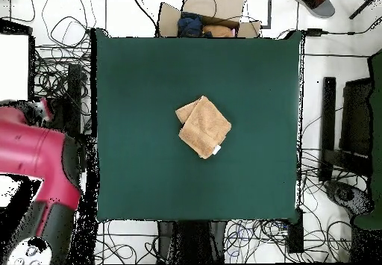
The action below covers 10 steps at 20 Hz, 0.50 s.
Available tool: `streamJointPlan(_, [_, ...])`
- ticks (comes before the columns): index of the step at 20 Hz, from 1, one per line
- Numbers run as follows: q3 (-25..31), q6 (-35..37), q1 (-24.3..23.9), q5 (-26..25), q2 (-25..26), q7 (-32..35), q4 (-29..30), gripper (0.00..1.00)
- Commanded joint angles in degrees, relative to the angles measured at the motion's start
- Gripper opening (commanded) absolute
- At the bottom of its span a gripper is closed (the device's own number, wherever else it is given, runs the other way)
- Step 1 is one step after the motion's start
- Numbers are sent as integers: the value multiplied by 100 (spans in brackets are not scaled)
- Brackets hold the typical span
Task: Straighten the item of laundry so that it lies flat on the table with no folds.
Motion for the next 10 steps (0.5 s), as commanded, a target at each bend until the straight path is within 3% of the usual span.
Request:
streamJointPlan(1, [90,-406,590,29,-232,2772,1472,100])
streamJointPlan(10, [-435,-302,1777,-262,-650,3995,1912,100])
